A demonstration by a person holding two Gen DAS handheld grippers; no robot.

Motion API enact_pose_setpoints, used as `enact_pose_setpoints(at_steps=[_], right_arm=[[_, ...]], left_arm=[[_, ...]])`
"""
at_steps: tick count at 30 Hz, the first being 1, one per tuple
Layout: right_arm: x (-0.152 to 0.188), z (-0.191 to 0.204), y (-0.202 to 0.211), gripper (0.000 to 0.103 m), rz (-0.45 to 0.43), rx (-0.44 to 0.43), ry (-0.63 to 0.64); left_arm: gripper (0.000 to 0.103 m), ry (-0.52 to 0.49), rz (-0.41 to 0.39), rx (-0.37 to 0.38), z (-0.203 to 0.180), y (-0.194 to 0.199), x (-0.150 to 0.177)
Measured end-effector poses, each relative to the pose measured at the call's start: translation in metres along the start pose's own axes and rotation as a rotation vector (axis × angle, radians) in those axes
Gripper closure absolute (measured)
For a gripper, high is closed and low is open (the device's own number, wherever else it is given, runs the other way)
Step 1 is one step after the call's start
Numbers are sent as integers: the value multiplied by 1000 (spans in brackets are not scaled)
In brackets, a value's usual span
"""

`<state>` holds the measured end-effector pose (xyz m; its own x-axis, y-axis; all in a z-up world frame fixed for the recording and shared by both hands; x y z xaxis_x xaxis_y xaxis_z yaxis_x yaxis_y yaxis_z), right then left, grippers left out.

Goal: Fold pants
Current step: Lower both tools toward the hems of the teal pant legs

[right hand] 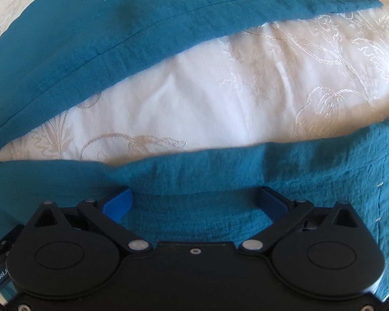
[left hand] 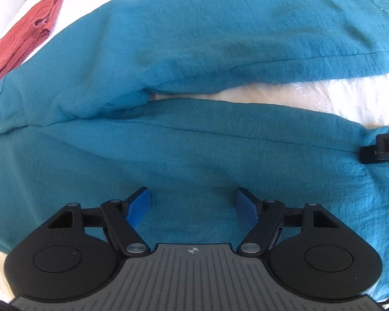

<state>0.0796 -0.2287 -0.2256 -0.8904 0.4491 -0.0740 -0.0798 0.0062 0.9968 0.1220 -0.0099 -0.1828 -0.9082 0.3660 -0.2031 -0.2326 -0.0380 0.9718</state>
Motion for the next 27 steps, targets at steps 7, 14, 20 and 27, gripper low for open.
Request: enact_pose_setpoints(at_steps=[7, 14, 20, 27], right_arm=[[19, 4, 4, 0, -125, 4, 18], [19, 5, 12, 0, -208, -28, 42], [46, 2, 14, 0, -298, -46, 80], [43, -17, 87, 5, -382, -88, 60]], left_arm=[[19, -16, -27, -21, -2, -3, 5], [12, -12, -40, -27, 7, -6, 8], [12, -38, -43, -32, 8, -4, 7], [32, 19, -144, 8, 23, 55, -11]])
Point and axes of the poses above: each gripper's, at about its wrist camera, not at the fingertips, and y roughly against the way its jaws point, z to its left, x to its underside, the point moved 2 cm from there along -y, roughly the way its jaws point, and after that the axes turned 4 degrees about x, right-handed, at the moved point
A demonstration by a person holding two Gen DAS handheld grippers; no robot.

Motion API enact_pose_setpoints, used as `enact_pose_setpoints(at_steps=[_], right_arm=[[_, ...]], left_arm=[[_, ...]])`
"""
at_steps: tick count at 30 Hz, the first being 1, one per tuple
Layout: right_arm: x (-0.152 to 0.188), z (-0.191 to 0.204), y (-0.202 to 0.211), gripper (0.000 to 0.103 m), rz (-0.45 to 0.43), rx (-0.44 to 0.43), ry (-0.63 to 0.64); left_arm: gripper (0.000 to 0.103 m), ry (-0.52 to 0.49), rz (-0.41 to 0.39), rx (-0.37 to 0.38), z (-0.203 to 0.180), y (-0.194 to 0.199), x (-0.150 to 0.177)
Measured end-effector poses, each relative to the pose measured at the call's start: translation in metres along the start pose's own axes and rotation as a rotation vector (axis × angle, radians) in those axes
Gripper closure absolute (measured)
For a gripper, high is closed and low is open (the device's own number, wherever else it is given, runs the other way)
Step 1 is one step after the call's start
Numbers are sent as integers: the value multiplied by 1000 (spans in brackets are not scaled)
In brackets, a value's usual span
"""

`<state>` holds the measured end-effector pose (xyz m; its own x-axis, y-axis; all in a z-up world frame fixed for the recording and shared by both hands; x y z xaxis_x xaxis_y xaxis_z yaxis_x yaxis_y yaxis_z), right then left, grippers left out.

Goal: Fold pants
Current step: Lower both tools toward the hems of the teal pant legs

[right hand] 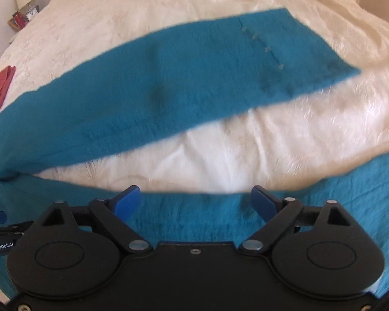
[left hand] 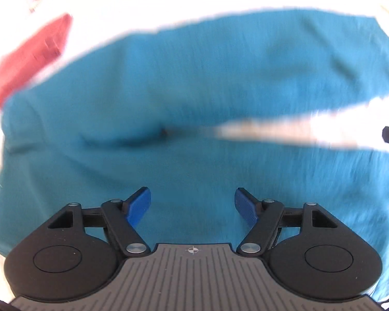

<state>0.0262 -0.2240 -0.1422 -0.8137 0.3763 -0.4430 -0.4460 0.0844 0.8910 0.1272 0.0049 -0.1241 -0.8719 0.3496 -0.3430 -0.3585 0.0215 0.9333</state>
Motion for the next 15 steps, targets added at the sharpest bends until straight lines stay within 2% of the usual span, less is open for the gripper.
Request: enact_pose_setpoints(at_steps=[3, 6, 8, 10, 12, 15], right_arm=[[-49, 2, 1, 3, -66, 26, 39], [-108, 9, -30, 9, -68, 36, 42], [-135, 15, -53, 26, -70, 36, 35], [-158, 24, -71, 34, -66, 50, 41], [-178, 31, -91, 34, -70, 55, 25], [-208, 37, -119, 32, -74, 62, -26]], left_arm=[[32, 17, -78, -31, 2, 10, -37], [32, 47, -104, -48, 4, 3, -77], [33, 59, -108, -79, 6, -8, -100], [38, 77, -103, -96, 12, -16, -116], [44, 101, -85, -75, 21, -26, -131], [44, 134, -71, -65, 32, -38, -151]])
Point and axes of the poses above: each gripper's, at about its wrist camera, not at the fingertips, and y roughly against the way its jaws point, z to its left, x to its underside, the point moved 2 cm from there along -y, roughly the way its jaws point, and after that the axes turned 4 degrees about x, right-handed, at the moved point
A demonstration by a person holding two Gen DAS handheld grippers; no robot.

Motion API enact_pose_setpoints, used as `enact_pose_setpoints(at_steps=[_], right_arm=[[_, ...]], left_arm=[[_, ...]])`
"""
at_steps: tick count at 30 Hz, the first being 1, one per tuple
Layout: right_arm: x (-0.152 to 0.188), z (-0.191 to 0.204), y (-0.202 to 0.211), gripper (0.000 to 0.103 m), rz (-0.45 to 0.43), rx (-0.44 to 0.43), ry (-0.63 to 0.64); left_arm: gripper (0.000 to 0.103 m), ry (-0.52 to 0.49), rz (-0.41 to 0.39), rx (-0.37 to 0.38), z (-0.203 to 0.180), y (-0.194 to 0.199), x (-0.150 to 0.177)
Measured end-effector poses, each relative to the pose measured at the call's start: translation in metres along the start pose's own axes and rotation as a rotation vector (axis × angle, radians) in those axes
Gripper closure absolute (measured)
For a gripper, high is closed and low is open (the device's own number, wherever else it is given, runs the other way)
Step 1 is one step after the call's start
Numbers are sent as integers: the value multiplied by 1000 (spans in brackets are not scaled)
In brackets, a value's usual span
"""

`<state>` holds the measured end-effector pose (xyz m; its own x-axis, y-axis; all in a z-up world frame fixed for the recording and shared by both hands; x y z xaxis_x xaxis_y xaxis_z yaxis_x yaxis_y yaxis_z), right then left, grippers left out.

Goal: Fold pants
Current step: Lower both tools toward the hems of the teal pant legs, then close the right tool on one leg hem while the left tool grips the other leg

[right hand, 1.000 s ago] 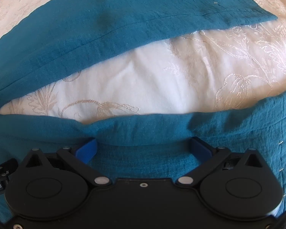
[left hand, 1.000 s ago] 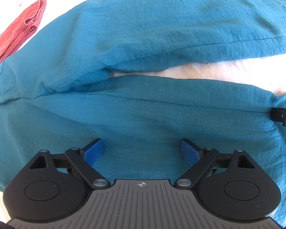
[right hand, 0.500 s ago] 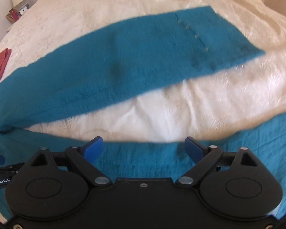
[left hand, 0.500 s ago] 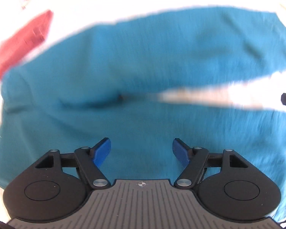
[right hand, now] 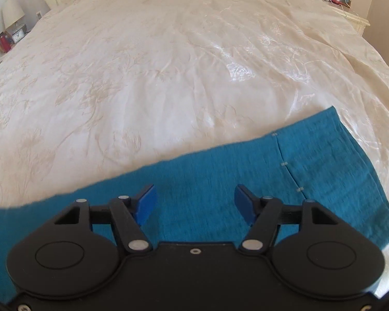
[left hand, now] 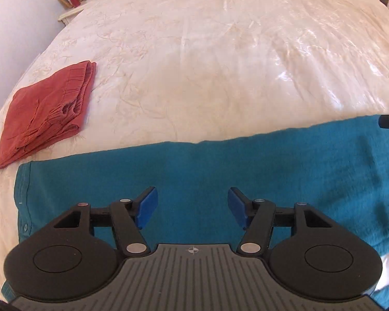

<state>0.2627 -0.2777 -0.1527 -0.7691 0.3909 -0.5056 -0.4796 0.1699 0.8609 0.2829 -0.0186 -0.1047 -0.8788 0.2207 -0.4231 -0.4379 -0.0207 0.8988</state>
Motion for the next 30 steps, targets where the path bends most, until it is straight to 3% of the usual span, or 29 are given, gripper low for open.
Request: enact_pose_setpoints(at_steps=[3, 7, 9, 10, 11, 12, 18, 22, 30], right_arm=[[-21, 8, -20, 18, 6, 56, -41], [-39, 9, -54, 19, 106, 135, -85], [-41, 5, -66, 30, 163, 160, -99], [-40, 2, -72, 52, 197, 171, -100], [-37, -1, -73, 82, 215, 157, -103], [-34, -5, -70, 85, 227, 124, -115], [-3, -32, -2, 86, 140, 32, -137], [27, -47, 32, 86, 137, -6, -146], [47, -53, 35, 86, 150, -27, -183]], left_arm=[[44, 26, 6, 5, 7, -10, -8], [44, 30, 40, 17, 13, -20, -8], [44, 33, 58, 27, 14, -24, -7], [44, 38, 63, 30, 15, -24, -6], [44, 41, 64, 33, 16, -24, -6], [44, 48, 61, 35, 18, -24, -6], [44, 95, -2, 77, 31, -12, -17], [44, 117, -25, 111, 31, -8, -28], [43, 162, 102, 205, 25, -32, -33]])
Point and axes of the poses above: each gripper's, at about its wrist camera, not at the fingertips, and y roughly against the way its jaws point, z to its left, x to its underside, the point moved 2 cm from there along -y, roughly the way its jaws point, and after that the axes turned 4 degrees about x, right-handed, at the moved point
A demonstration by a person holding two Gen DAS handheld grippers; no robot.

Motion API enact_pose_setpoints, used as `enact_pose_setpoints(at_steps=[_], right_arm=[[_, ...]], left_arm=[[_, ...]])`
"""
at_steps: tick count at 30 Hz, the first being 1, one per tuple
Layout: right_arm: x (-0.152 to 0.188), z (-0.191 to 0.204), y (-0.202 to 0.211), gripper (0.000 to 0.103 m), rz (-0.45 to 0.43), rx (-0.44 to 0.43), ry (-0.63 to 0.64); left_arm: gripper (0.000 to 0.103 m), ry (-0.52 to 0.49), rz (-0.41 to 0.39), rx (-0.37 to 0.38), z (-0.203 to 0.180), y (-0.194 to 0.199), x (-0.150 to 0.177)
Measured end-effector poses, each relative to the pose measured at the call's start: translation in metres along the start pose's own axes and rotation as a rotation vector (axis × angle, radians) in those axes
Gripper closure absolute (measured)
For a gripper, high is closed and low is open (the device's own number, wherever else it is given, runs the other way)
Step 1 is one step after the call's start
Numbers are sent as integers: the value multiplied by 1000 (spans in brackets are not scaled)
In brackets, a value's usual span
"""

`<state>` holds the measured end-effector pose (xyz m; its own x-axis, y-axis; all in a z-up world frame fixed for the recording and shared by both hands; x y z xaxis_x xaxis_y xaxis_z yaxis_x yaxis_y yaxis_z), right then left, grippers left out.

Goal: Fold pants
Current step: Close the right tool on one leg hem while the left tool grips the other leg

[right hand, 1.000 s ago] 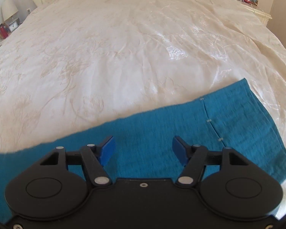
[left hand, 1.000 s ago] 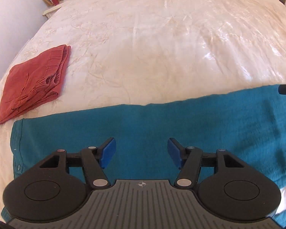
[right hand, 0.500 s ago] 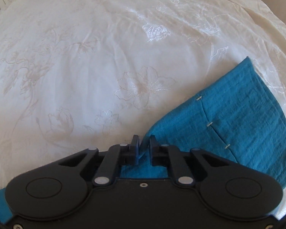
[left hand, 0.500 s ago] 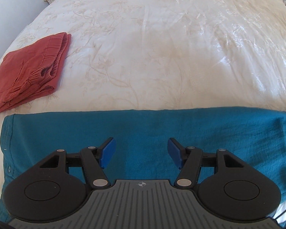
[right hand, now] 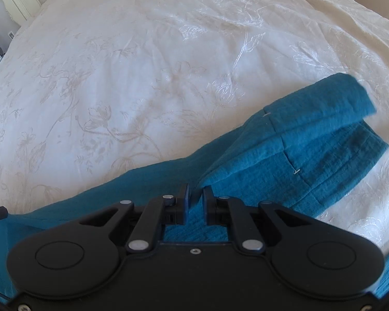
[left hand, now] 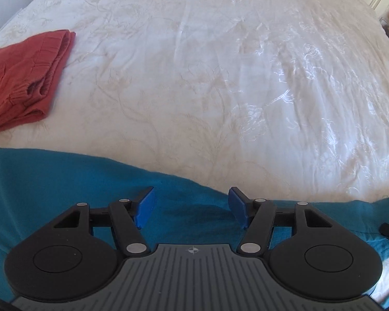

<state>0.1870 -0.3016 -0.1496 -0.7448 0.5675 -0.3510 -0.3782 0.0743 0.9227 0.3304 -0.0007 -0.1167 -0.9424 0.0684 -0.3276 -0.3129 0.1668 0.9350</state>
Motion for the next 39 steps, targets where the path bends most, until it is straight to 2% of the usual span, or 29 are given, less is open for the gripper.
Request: enact_pose_setpoints(at_steps=[7, 10, 14, 20, 22, 23, 24, 25, 27, 30, 36, 39], right_arm=[[-2, 2, 2, 86, -17, -20, 13], [0, 2, 1, 86, -19, -23, 22], [2, 0, -1, 86, -19, -31, 24], [9, -6, -2, 86, -10, -39, 19], [11, -7, -1, 86, -8, -39, 19], [11, -7, 0, 86, -9, -40, 18], [12, -8, 1, 86, -11, -41, 19], [13, -8, 4, 86, -15, -41, 21], [16, -10, 12, 86, -26, -42, 25], [21, -18, 32, 86, -50, -43, 33], [60, -54, 96, 86, -78, -34, 59], [93, -67, 129, 86, -82, -25, 54]], left_arm=[[38, -5, 13, 56, -10, -6, 16], [37, 40, 2, 88, -11, -9, 12], [32, 80, 2, 102, -13, -15, 2], [32, 133, 84, 81, -10, -43, -2], [38, 130, 100, 52, -9, -50, -1], [57, 125, 101, 47, -9, -50, 0], [82, 124, 101, 56, -9, -49, 1], [89, 130, 100, 81, -8, -46, 2], [92, 134, 61, 100, -9, -25, 9], [94, 55, -20, 84, -21, 19, 22], [94, -88, -142, 63, -39, 112, 85], [94, -135, -170, 63, -44, 139, 123]])
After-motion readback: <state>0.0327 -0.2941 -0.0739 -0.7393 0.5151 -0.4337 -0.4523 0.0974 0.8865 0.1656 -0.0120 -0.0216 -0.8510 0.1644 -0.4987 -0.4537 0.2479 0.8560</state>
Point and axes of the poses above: each gripper's, at about its wrist camera, not at the fingertips, and y roughly against the way its jaws point, z to its left, x to its underside, the point moved 2 cm from there along -y, roughly the way its jaws point, and after that the axes turned 4 degrees about x, right-handed, at the moved point
